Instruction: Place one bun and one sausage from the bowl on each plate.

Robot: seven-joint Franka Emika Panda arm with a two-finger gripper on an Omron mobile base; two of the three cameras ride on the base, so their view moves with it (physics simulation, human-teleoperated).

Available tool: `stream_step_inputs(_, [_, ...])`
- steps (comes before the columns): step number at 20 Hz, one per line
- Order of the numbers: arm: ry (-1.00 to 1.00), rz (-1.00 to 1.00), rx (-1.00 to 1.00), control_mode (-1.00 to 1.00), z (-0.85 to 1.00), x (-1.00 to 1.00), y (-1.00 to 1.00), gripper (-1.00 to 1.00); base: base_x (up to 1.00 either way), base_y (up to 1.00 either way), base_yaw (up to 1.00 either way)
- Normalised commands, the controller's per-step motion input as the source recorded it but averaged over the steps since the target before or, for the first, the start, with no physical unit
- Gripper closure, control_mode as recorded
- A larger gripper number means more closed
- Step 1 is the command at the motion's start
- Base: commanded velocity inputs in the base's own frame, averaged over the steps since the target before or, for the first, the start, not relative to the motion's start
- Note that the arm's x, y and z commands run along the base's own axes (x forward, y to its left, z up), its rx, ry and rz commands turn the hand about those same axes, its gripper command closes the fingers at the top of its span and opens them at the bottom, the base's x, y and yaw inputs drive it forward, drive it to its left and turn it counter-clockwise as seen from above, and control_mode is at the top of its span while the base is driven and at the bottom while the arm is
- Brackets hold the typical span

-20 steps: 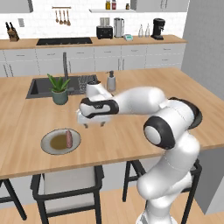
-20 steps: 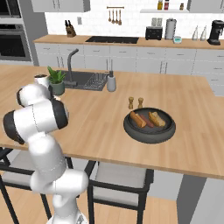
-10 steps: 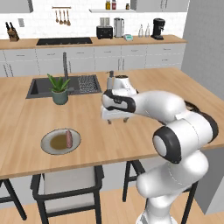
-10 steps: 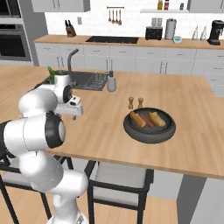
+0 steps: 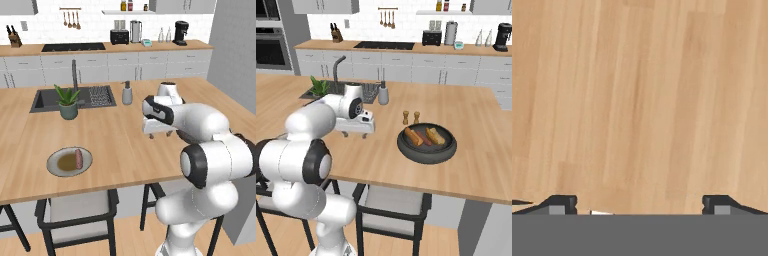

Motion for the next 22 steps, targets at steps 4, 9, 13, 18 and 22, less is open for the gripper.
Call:
stream_step_inputs(4, [0.02, 0.06, 0.00, -1.00, 0.02, 0.08, -1.00, -1.00, 0.00, 0.00, 0.00])
stream_step_inputs(9, [0.01, 0.10, 0.00, -1.00, 0.00, 0.24, -0.97, -1.00, 0.00, 0.00, 0.00])
stream_step_inputs(13, [0.02, 0.11, 0.01, -1.00, 0.00, 0.28, -0.91, -1.00, 0.00, 0.00, 0.00])
stream_step_inputs(18, [0.04, 0.11, 0.02, -1.00, 0.00, 0.39, -0.90, -1.00, 0.00, 0.00, 0.00])
stream_step_inputs(22, [0.01, 0.12, 0.00, -1.00, 0.00, 0.44, -0.78, -1.00, 0.00, 0.00, 0.00])
